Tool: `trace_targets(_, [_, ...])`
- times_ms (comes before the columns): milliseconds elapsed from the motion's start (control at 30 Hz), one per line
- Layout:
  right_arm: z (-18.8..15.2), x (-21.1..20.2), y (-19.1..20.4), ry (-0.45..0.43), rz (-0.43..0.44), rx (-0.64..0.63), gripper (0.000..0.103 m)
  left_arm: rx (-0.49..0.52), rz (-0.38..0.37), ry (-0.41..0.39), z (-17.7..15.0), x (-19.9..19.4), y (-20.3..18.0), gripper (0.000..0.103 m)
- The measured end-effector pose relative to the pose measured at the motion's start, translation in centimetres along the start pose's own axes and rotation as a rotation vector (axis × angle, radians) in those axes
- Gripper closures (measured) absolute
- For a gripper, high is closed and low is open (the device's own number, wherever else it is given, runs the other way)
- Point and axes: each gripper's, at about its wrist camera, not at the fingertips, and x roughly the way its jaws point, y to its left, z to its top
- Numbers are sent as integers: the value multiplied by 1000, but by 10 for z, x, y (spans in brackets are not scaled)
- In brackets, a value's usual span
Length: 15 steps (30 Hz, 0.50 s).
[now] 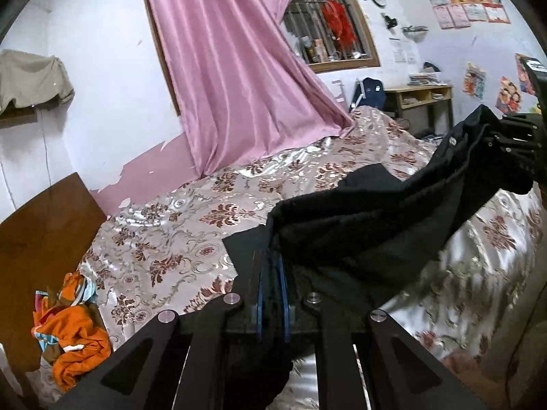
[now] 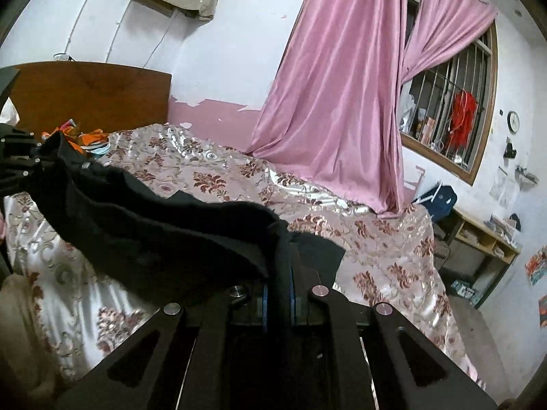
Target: Fold large clothes
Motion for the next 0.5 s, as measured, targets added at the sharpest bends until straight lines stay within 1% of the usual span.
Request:
trace_targets(133, [17,37,2,-27,-14,-23,96,-25,33,19,12,33,13,95])
trace_targets(267, [30,78,3,-29,-24,-38,96,-53,55,44,26,69,25,95])
trace_targets(400, [37,119,2,-16,-32,-38,96,-34,85,59,35,104,27,95])
trace_targets(500, [36,148,0,-1,-46,-35,96,-24,98,60,43,132,26,95])
